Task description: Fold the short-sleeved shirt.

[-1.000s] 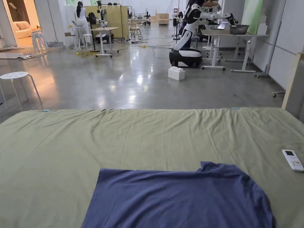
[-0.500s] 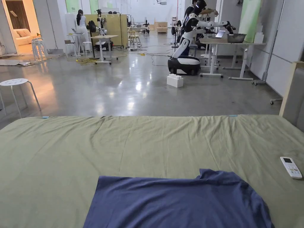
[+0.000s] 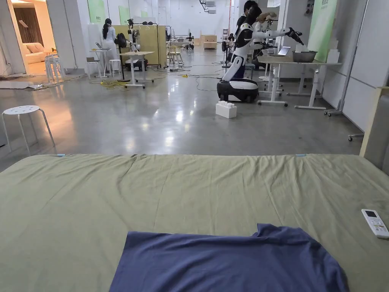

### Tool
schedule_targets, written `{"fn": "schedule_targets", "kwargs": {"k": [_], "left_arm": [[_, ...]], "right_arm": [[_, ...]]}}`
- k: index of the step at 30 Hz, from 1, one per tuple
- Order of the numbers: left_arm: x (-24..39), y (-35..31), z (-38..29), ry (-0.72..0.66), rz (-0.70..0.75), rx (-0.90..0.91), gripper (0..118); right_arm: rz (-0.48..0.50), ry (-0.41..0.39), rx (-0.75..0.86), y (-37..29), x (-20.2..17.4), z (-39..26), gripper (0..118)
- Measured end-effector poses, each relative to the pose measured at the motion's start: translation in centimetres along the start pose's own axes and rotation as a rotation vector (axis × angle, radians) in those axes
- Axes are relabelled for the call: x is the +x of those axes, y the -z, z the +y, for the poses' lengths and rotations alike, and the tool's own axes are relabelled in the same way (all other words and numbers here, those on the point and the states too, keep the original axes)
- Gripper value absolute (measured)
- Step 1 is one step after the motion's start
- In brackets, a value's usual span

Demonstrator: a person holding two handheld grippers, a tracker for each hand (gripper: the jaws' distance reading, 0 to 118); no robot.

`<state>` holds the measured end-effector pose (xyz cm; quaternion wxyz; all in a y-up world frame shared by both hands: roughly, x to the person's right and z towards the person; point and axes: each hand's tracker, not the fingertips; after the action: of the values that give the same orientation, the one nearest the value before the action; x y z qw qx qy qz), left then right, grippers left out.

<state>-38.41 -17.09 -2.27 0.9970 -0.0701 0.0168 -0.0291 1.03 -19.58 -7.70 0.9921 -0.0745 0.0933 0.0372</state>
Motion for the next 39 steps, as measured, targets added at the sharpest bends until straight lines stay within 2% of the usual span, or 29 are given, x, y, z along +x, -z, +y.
{"fn": "schedule_targets", "kwargs": {"k": [3,8,12,17,20,22,25,26,27,31,35,39], "left_arm": [[-0.1,0.2,0.2,0.0,0.013,-0.004,4],[-0.4,1.0,-0.2,0.006,0.022,-0.026,5],[-1.8,2.6,-1.6,-0.018,0.057,-0.178,4],[-5.6,3.7,-4.3,-0.185,0.097,-0.264,5],[-7.5,5.6,-7.7,-0.221,0.107,-0.374,6],[-8.6,7.4,-10.4,-0.256,0.085,-0.465,21],[-9.6,10.2,-14.4,-0.26,0.022,-0.604,74],[-9.9,11.2,-15.6,-0.274,-0.03,-0.689,80],[-10.2,12.2,-17.0,-0.28,-0.057,-0.787,80],[-9.8,14.1,-20.5,-0.214,-0.064,-0.843,80],[-8.5,15.3,-20.7,-0.124,-0.067,-0.888,78],[-7.4,15.7,-19.8,-0.039,-0.068,-0.908,62]], "right_arm": [[-0.027,-0.078,0.03,0.1,-0.2,0.2,0],[0.002,-0.014,0.006,0.6,0.0,-0.2,0],[0.024,0.024,-0.052,1.0,0.1,-0.9,0],[0.024,0.036,-0.09,0.9,0.0,-1.9,0],[0.031,0.088,-0.142,1.4,0.4,-3.1,0],[0.036,0.133,-0.164,1.7,0.6,-3.6,0],[0.051,0.188,-0.174,2.1,1.1,-4.4,0],[0.043,0.196,-0.18,2.3,1.1,-4.5,0],[0.042,0.201,-0.185,2.4,1.2,-4.6,0],[0.032,0.212,-0.198,2.9,1.2,-4.6,0],[0.027,0.239,-0.205,3.0,1.7,-4.9,0],[0.02,0.252,-0.219,3.1,2.2,-5.4,0]]}}
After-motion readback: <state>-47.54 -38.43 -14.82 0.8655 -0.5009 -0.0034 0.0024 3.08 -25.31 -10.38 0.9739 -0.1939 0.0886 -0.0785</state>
